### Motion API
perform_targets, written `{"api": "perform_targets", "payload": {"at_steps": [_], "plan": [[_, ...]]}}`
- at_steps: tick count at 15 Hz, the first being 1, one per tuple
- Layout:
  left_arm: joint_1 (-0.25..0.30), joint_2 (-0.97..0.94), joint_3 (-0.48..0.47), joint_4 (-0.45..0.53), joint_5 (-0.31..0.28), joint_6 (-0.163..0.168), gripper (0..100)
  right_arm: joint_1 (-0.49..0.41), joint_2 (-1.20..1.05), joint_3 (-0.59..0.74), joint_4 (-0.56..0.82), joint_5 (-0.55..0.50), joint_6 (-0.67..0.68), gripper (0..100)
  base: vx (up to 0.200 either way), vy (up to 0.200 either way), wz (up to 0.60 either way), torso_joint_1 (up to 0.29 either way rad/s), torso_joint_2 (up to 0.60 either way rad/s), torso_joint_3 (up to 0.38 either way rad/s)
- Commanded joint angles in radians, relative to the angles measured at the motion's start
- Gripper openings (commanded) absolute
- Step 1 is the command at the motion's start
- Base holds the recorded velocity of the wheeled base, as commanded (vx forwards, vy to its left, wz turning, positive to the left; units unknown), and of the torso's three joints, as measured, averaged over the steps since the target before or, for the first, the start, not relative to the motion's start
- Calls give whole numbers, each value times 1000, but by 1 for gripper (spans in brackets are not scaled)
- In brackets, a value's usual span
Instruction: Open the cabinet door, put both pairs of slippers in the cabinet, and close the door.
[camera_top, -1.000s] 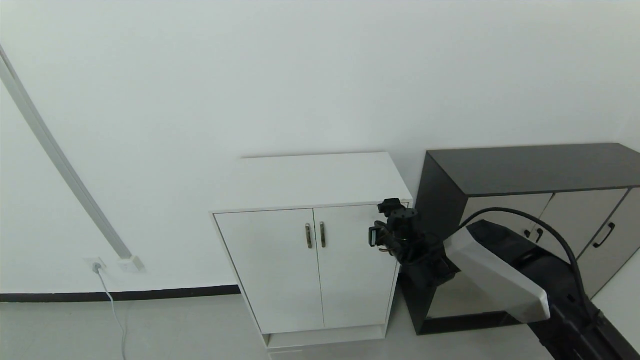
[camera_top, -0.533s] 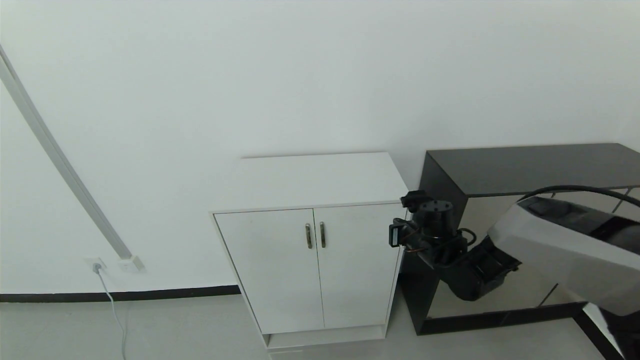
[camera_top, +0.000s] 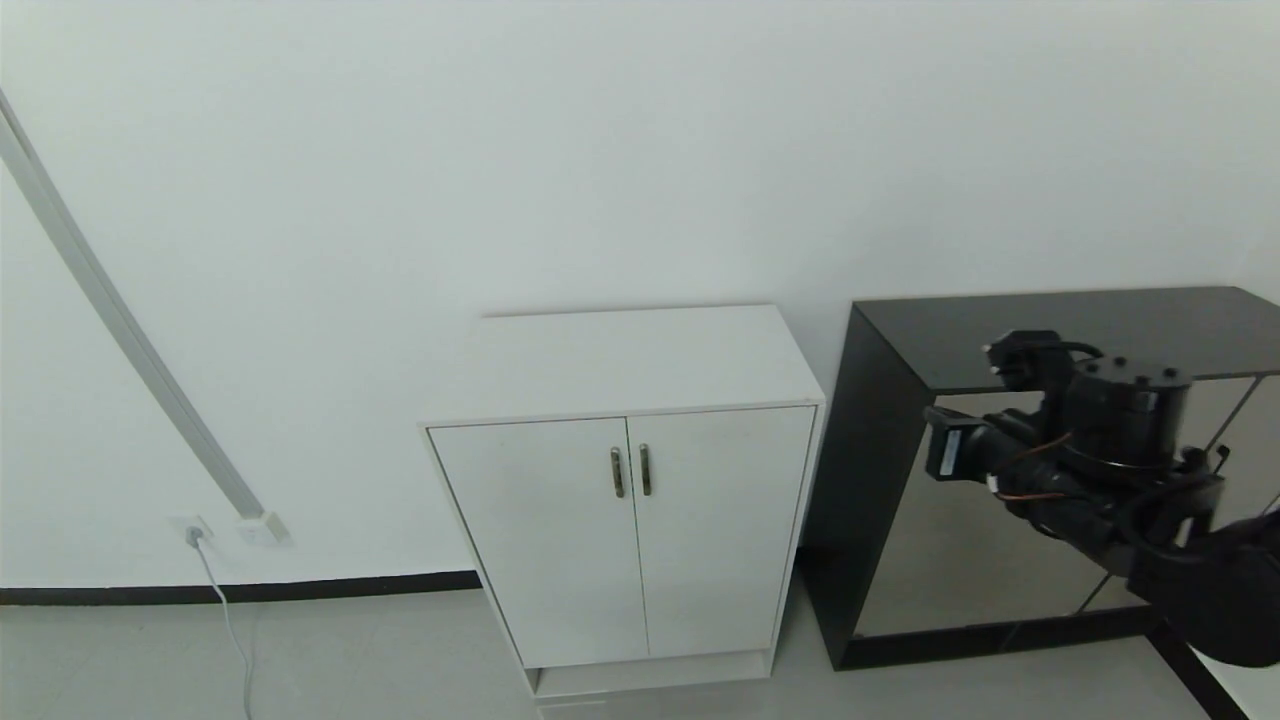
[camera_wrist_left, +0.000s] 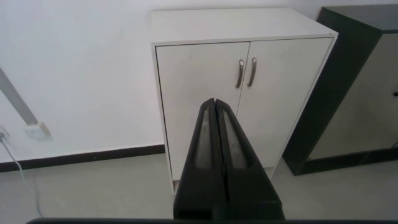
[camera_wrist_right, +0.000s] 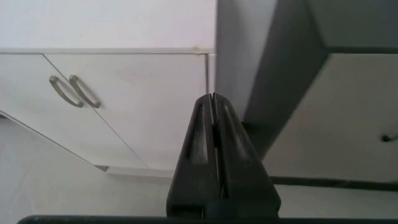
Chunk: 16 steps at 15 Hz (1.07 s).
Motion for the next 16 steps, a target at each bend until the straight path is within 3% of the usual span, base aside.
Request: {"api": "perform_targets", "payload": {"at_steps": [1, 5, 9, 12, 16], "plan": [[0, 1, 0, 0, 0, 0, 0, -76, -264, 165, 29, 1, -3, 0, 0, 0, 0, 0, 0, 0], [0, 1, 0, 0, 0, -3, 0, -178, -634, 289, 295, 21, -5, 0, 0, 0, 0, 0, 0, 0], [0, 1, 0, 0, 0, -3, 0, -260, -939, 329, 597, 151, -5, 0, 0, 0, 0, 0, 0, 0], [0, 1, 0, 0, 0, -5, 0, -262, -1079, 366, 716, 156, -6, 0, 0, 0, 0, 0, 0, 0], [0, 1, 0, 0, 0, -3, 0, -262, -1175, 463, 723, 150, -17, 0, 0, 0, 0, 0, 0, 0]]}}
